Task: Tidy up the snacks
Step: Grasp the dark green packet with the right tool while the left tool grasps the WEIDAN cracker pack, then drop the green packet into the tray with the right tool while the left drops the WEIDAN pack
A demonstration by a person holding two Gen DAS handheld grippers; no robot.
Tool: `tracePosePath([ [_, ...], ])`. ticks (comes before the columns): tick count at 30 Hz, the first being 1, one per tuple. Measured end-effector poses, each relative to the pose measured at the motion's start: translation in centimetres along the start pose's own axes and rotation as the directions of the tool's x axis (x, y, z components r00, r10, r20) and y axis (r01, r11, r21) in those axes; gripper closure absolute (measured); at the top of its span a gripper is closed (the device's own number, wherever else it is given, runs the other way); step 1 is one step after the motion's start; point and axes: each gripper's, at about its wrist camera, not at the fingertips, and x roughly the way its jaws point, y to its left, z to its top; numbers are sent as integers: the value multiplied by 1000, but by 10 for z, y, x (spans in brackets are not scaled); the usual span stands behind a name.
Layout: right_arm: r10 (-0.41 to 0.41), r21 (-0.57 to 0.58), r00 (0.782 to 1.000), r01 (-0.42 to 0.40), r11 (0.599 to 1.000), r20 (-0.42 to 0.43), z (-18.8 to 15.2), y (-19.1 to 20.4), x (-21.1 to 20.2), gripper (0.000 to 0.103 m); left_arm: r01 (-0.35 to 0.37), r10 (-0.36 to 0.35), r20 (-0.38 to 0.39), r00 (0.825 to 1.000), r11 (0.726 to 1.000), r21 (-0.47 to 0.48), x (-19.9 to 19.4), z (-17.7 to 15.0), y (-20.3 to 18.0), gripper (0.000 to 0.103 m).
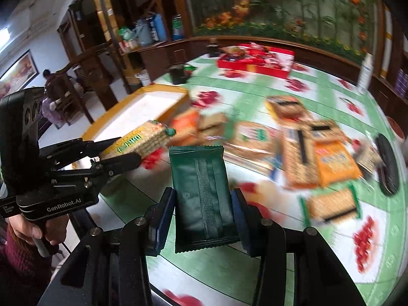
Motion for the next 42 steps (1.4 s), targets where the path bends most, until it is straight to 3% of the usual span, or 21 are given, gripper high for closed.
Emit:
tracePosePath([
  [5,50,-51,998,-52,997,-27,27,44,29,54,-81,85,32,996,991,-103,-18,-3,61,57],
  [11,65,-81,996,-70,994,-57,77,87,72,54,-147,151,12,988,974,-171,-16,7,126,57],
  [20,21,-3,991,-21,1000,-131,153,101,171,54,-215,191,-152,970,963,-165,62,50,189,57],
  [24,-12,33,986,18,999,-164,165,95,209,54,-266,227,-222,948,950,-165,94,49,200,57],
  [27,-17,65,984,29,997,-180,167,89,227,54,-252,208,-231,951,951,-181,99,46,203,57],
  [29,-5,74,983,19,997,-181,166,90,231,53,-250,208,-227,952,952,-177,99,46,199,57],
  [31,-17,56,985,27,998,-170,166,93,231,53,-246,208,-213,955,955,-167,95,48,196,50],
  [33,-20,38,987,27,999,-161,167,97,230,53,-252,217,-204,955,953,-168,91,48,194,17],
  [39,46,34,997,-44,998,-64,163,96,187,52,-240,222,-114,968,954,-180,56,43,185,16],
  [42,56,89,998,-54,995,-24,155,72,163,39,-207,195,-74,978,957,-205,35,34,175,16],
])
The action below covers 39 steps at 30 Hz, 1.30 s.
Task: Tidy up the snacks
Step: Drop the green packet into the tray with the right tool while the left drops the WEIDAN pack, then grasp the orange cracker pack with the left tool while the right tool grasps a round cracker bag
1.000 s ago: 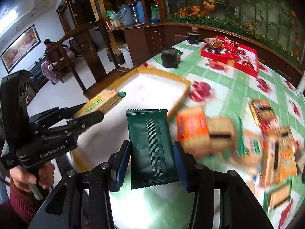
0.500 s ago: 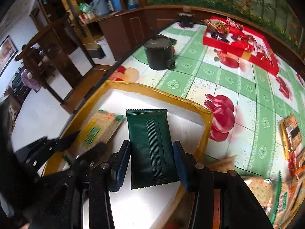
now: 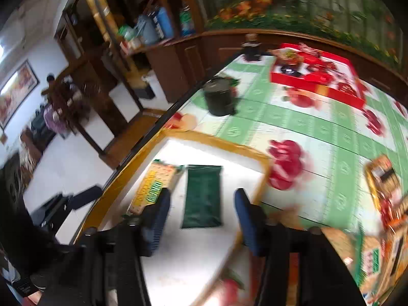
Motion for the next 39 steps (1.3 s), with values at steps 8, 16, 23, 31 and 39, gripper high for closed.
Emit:
tracePosePath([
  [8,-179,22,977,182,983,-116,-19,-84,5,39,105,-109,83,991,993,49,-51,-35,-48,16],
  [16,-103,-221,976,59,973,-191,-81,-69,-40,39,194,-201,35,979,970,150,-67,-71,-98,16],
  [23,-39,-94,999,41,995,19,-157,-107,-137,39,259,-258,-37,965,931,259,-62,-96,-148,16],
  [31,19,184,985,-51,982,172,-222,-158,-207,39,168,-156,-64,986,900,401,-36,-111,-198,16],
  [39,39,211,995,-58,976,95,-261,-153,-207,29,124,-64,-149,987,893,433,0,-112,-213,16],
])
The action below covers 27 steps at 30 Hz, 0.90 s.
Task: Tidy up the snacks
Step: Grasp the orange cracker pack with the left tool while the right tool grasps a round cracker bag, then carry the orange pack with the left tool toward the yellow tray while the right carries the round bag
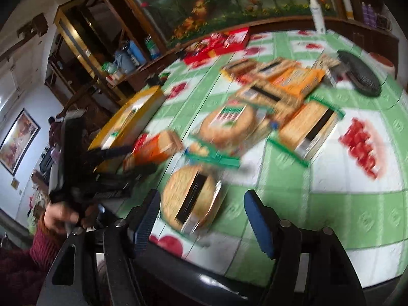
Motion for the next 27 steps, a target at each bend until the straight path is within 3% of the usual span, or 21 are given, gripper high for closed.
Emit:
tracePosePath([
  [4,-59,-39,998,58,998,-34,-7,16,17,29,-28,28,-22,999,1000,-13,14,6,3,14],
  [5,-68,-47,997,67,997,-34,-8,20,20,28,-33,33,-14,999,999,-21,14,6,4,20],
  [6,-85,-55,996,83,995,-40,-8,25,24,22,-24,24,0,1000,999,-21,11,5,3,36],
  [8,-123,-76,992,120,990,-37,-8,34,30,15,-32,33,8,999,999,-25,8,2,2,41],
  [11,-170,-135,985,163,977,-43,-10,50,40,13,-38,39,31,999,999,-31,4,-4,2,42],
  [17,-376,-291,926,358,887,-7,-7,71,69,12,-25,26,32,999,998,-49,4,-4,6,42],
  [23,-395,-284,918,386,878,25,24,44,68,22,-19,21,35,999,999,-47,4,-3,5,42],
  [27,-339,-230,941,332,915,6,60,24,81,22,-20,21,26,999,998,-52,7,0,3,42],
])
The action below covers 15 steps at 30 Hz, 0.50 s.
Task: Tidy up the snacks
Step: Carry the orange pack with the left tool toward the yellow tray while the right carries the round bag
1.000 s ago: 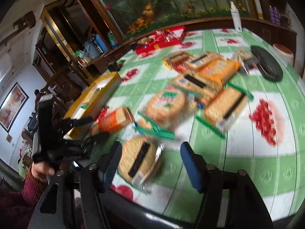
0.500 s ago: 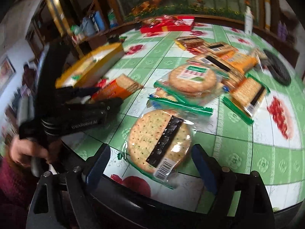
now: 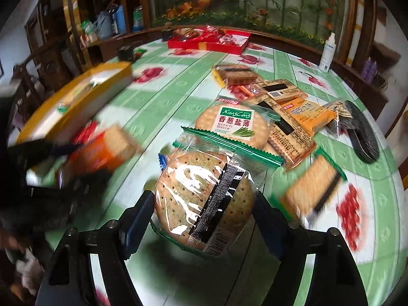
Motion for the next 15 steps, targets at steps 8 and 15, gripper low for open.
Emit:
tracePosePath([
  [8,165,167,986,-161,973,-12,9,-25,29,21,30,-31,-28,999,998,-51,20,25,3,45],
  [15,263,244,963,-270,932,60,-3,-33,18,5,48,-49,-15,999,996,-80,25,30,2,44],
])
